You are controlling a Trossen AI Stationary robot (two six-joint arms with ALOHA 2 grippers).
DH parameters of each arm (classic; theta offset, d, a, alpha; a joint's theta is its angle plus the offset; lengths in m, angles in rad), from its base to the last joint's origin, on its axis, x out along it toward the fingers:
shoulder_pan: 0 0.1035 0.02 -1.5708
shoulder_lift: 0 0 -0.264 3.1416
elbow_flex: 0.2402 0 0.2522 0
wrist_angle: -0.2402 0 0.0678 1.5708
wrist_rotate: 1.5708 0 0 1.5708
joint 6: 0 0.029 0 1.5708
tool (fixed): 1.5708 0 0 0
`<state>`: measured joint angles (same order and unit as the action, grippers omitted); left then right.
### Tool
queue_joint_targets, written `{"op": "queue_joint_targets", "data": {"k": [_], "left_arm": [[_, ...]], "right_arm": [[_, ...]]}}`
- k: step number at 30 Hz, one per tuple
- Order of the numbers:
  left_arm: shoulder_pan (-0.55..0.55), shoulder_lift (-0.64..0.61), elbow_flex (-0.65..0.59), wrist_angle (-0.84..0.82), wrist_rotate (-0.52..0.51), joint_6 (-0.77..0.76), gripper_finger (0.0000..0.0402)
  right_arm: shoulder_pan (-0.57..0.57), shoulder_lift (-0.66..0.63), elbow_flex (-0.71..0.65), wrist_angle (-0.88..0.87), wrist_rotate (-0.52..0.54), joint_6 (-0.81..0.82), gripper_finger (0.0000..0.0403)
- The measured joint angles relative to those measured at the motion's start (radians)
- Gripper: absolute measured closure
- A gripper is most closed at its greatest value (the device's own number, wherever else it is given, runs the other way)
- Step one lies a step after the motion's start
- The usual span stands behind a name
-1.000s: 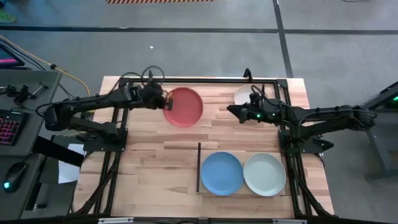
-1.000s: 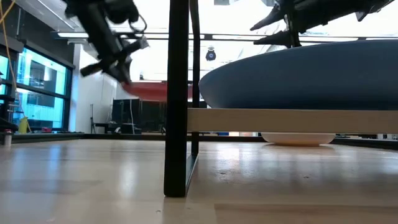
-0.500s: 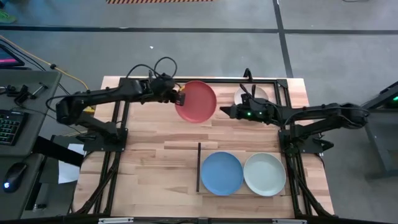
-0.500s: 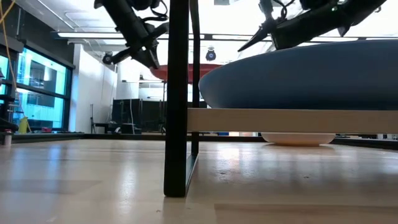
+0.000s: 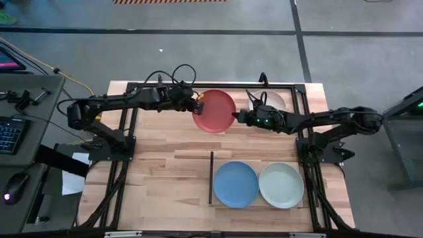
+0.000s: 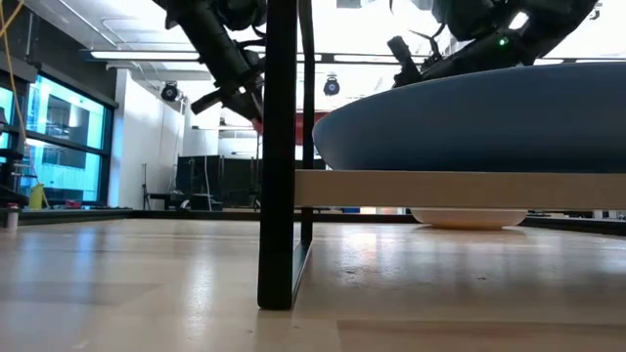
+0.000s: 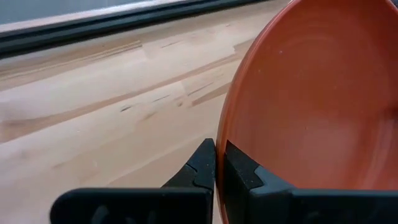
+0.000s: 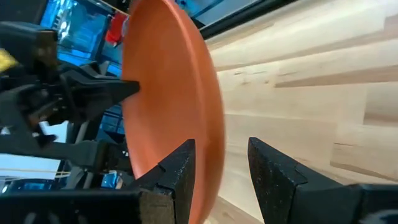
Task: Place and stack plates onto a shelf
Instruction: Stack the orange plate on top of the white plate
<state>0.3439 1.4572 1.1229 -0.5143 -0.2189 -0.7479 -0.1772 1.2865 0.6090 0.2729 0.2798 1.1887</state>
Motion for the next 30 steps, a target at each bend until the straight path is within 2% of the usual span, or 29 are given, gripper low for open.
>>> {"op": "queue_joint_targets", "data": {"k": [7,15,19,23,30], "left_arm": [[-0.001,0.040,0.000,0.022,0.003,0.001,0.0401],[-0.013,0.063,0.000,0.052,0.007,0.010,0.0400],[-0.016,0.064,0.000,0.073,0.012,0.044,0.0384],[-0.012,0.063,0.011,0.067,0.079,0.091,0.0363],[0.016,0.051,0.130,0.027,0.201,0.217,0.0334]], "right_arm": [[0.000,0.052,0.000,-0.003,0.004,0.040,0.0290],[0.000,0.076,-0.001,-0.012,0.013,0.039,0.0393],[0.000,0.077,-0.001,-0.027,0.015,0.036,0.0389],[-0.003,0.077,-0.001,-0.056,0.009,0.034,0.0400],[-0.077,-0.019,-0.001,-0.220,0.000,-0.039,0.0402]]}}
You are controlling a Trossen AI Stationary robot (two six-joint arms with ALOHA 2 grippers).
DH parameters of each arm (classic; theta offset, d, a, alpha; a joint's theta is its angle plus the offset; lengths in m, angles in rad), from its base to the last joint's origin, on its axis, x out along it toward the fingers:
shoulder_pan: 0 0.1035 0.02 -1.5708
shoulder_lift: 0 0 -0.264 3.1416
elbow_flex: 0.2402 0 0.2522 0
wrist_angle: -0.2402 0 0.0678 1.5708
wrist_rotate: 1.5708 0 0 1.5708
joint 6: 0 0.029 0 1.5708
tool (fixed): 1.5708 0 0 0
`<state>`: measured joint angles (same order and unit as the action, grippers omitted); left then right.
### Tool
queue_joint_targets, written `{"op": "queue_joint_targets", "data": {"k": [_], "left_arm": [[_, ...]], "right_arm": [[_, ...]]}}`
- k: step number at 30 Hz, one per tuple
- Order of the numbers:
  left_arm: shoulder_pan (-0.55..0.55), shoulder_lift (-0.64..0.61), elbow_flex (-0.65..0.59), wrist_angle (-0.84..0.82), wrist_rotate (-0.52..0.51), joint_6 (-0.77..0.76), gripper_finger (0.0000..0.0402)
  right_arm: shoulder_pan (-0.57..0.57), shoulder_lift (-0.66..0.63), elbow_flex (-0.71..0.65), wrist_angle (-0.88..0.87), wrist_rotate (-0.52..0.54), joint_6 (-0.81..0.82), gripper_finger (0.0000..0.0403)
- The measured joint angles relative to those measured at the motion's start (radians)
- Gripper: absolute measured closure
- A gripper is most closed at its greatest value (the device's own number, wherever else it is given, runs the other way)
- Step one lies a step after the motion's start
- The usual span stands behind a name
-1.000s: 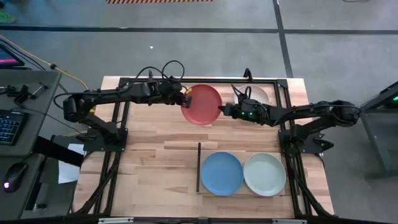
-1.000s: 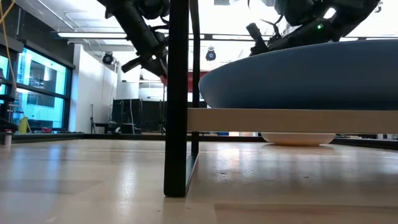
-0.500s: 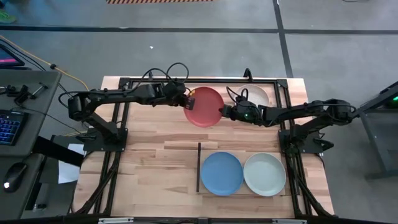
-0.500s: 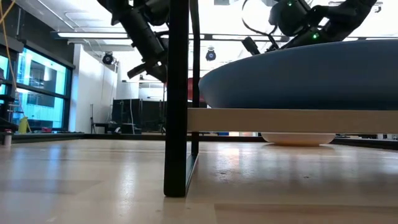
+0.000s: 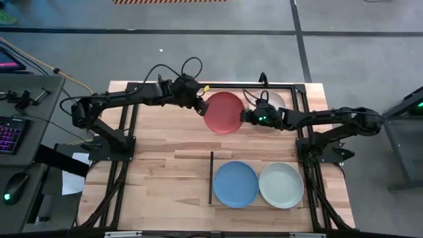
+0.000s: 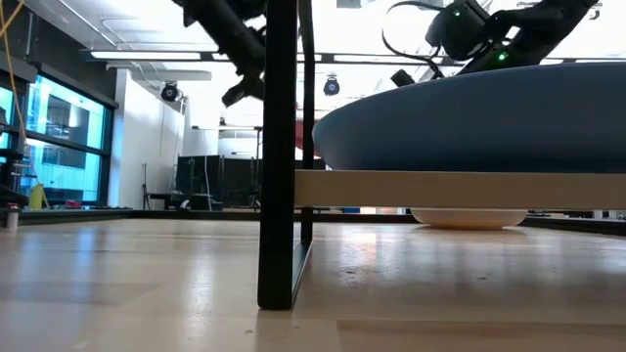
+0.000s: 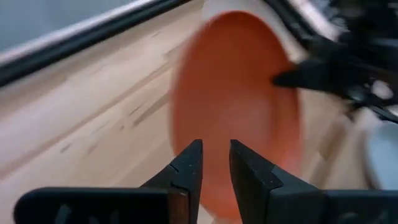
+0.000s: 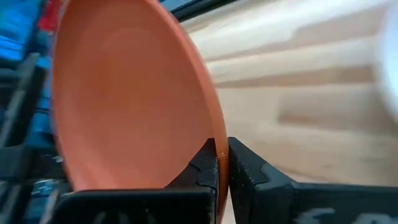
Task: Place and stack plates onto a shelf
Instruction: Stack the orange plate on top of the white plate
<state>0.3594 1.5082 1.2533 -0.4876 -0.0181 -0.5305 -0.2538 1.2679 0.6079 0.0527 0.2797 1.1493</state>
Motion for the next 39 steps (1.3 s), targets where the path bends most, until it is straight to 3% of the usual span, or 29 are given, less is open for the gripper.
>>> {"op": "queue_joint_targets", "data": {"k": [6,10,15,20,26,29,32,35,39], "left_arm": [[0.019,-0.042,0.145,-0.091,0.041,0.182,0.0328],[-0.001,-0.143,0.147,-0.055,0.041,0.380,0.0328],[-0.049,-0.306,0.011,0.136,0.057,0.491,0.0330],[-0.084,-0.480,-0.251,0.435,0.095,0.397,0.0342],[-0.119,-0.607,-0.490,0.677,0.047,0.243,0.0364],[-0.126,-0.629,-0.521,0.682,0.004,0.218,0.0373],[-0.127,-0.633,-0.522,0.683,-0.005,0.219,0.0377],[-0.125,-0.631,-0.522,0.687,-0.005,0.227,0.0378],[-0.125,-0.631,-0.522,0.688,-0.005,0.228,0.0378]], "right_arm": [[-0.097,-0.188,0.000,-0.242,0.000,-0.108,0.0402],[-0.135,-0.337,0.000,-0.415,-0.018,-0.176,0.0402],[-0.144,-0.499,0.000,-0.570,-0.067,-0.218,0.0403],[-0.143,-0.600,0.000,-0.527,-0.173,-0.263,0.0403],[-0.143,-0.622,0.000,-0.466,-0.222,-0.280,0.0403],[-0.143,-0.615,0.000,-0.465,-0.267,-0.287,0.0403],[-0.142,-0.607,0.018,-0.473,-0.396,-0.321,0.0403],[-0.119,-0.570,0.116,-0.631,-0.499,-0.383,0.0403],[-0.052,-0.501,0.273,-0.919,-0.532,-0.516,0.0403]]}}
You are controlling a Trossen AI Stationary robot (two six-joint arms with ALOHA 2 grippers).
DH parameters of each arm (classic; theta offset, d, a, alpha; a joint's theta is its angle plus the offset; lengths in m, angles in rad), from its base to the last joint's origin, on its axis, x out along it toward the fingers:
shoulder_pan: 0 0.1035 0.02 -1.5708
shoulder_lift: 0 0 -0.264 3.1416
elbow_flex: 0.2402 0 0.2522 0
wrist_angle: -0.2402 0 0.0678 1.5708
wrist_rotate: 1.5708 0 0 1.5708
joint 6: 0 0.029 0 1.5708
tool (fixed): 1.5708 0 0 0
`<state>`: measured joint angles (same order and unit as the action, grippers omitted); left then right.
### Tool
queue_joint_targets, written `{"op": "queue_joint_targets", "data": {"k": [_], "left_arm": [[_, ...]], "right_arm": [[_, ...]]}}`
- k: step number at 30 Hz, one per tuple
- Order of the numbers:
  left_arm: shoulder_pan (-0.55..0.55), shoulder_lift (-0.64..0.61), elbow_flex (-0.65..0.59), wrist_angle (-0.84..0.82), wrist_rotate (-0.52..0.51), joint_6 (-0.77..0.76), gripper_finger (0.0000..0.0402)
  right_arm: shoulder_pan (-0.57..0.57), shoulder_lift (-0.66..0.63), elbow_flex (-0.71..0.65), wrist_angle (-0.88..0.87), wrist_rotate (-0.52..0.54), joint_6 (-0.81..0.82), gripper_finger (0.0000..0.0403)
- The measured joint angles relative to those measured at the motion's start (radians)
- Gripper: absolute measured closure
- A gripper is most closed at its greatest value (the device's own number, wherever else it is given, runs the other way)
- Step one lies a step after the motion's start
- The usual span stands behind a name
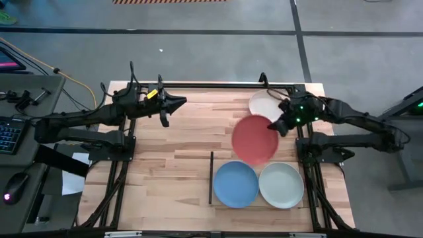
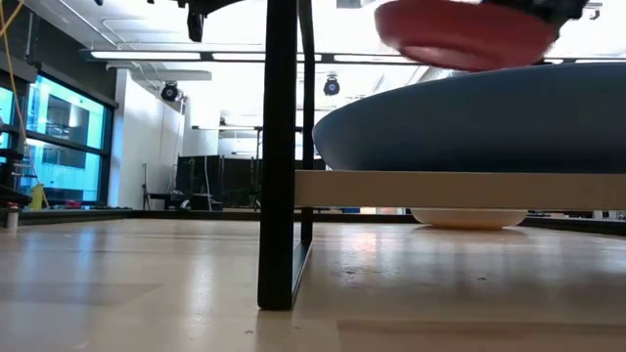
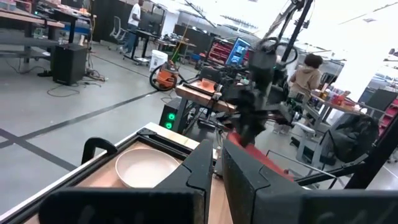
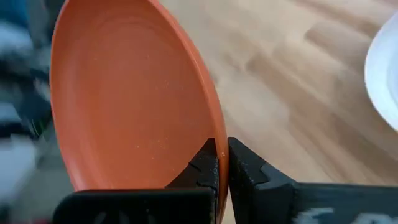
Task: Place and stack plates onto a shelf
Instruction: Stack the orange plate on top of the white plate
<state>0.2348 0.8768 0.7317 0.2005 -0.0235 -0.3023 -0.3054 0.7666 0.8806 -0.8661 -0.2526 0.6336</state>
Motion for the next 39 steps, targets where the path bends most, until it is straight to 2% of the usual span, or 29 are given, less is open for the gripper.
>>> {"op": "queue_joint_targets", "data": {"k": [5,9,15,20,30,39], "left_arm": [[0.000,0.000,0.000,0.000,0.000,0.000,0.0378],[0.000,0.000,0.000,-0.001,0.000,0.000,0.0378],[0.000,0.000,0.000,-0.016,0.000,0.000,0.0378],[0.000,0.000,0.000,-0.022,-0.020,-0.001,0.0378],[0.000,0.000,0.000,-0.023,-0.034,-0.001,0.0378],[0.000,0.000,0.000,-0.023,-0.034,-0.001,0.0378]], "right_arm": [[0.138,0.073,0.132,-0.285,-0.108,-0.121,0.0403],[0.268,0.104,0.138,-0.387,-0.110,-0.135,0.0403],[0.429,0.153,0.026,-0.352,-0.096,-0.115,0.0403],[0.502,0.203,-0.044,-0.302,-0.093,-0.116,0.0403],[0.555,0.260,-0.117,-0.194,-0.098,-0.103,0.0403],[0.563,0.263,-0.137,-0.187,-0.094,-0.092,0.0403]]}}
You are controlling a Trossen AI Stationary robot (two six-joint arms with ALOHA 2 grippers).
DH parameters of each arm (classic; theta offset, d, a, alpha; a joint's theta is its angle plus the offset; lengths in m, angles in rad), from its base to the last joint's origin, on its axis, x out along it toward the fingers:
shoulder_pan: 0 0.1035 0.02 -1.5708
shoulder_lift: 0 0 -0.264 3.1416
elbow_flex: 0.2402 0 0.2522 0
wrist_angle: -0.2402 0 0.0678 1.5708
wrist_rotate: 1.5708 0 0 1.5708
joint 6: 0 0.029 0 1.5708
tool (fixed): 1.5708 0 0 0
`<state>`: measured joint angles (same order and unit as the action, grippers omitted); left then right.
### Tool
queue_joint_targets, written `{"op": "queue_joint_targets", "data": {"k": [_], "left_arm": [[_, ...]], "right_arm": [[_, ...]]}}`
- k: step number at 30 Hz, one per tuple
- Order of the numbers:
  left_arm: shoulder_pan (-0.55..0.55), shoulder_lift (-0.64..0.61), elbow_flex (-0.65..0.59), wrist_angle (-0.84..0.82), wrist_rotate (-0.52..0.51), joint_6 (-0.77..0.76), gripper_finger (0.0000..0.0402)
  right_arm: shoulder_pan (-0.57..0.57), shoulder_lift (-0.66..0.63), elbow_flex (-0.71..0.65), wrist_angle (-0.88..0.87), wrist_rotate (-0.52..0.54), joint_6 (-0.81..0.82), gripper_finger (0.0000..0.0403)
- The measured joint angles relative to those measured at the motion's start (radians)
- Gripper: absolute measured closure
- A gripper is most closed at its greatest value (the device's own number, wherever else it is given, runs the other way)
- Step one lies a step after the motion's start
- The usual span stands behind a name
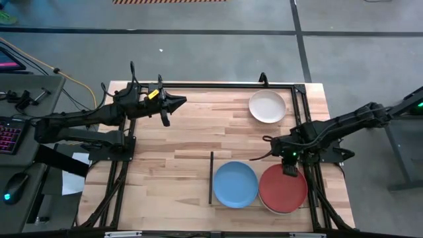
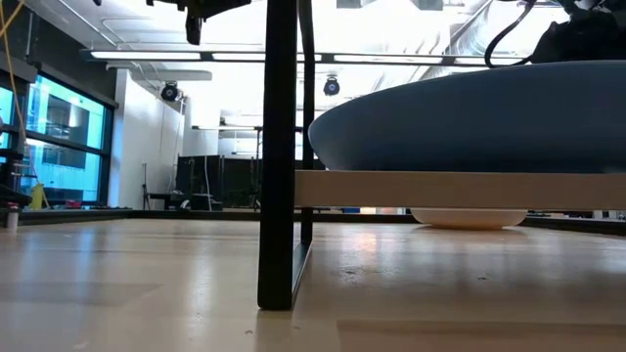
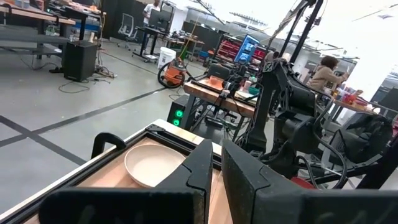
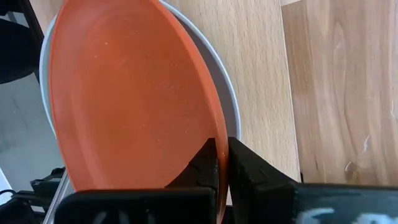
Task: Place and stack plates onto a shelf
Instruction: Stack the orange plate on top of the white plate, then stack the white plate on top of the blue plate
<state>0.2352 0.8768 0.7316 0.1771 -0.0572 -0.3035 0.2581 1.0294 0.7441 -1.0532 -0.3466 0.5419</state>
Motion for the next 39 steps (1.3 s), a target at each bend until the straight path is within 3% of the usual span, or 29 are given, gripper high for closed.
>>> {"op": "queue_joint_targets", "data": {"k": [6,18,25,29,33,39], "left_arm": [[0.000,0.000,0.000,0.000,0.000,0.000,0.0378],[0.000,0.000,0.000,0.000,0.000,0.000,0.0378],[0.000,0.000,0.000,0.000,0.000,0.005,0.0378],[0.000,0.000,0.000,-0.001,0.000,0.009,0.0378],[0.000,0.000,0.000,0.000,0.001,0.008,0.0378],[0.000,0.000,0.000,0.000,0.001,0.008,0.0378]], "right_arm": [[0.000,0.000,0.000,0.002,-0.017,0.000,0.0393],[0.000,-0.005,0.037,0.006,-0.030,0.034,0.0259],[0.000,-0.005,0.130,-0.010,-0.024,0.094,0.0236],[0.000,-0.005,0.134,0.068,0.074,0.161,0.0235],[-0.007,-0.005,0.134,0.224,0.247,0.183,0.0235],[-0.111,-0.018,0.134,0.439,0.407,0.128,0.0235]]}}
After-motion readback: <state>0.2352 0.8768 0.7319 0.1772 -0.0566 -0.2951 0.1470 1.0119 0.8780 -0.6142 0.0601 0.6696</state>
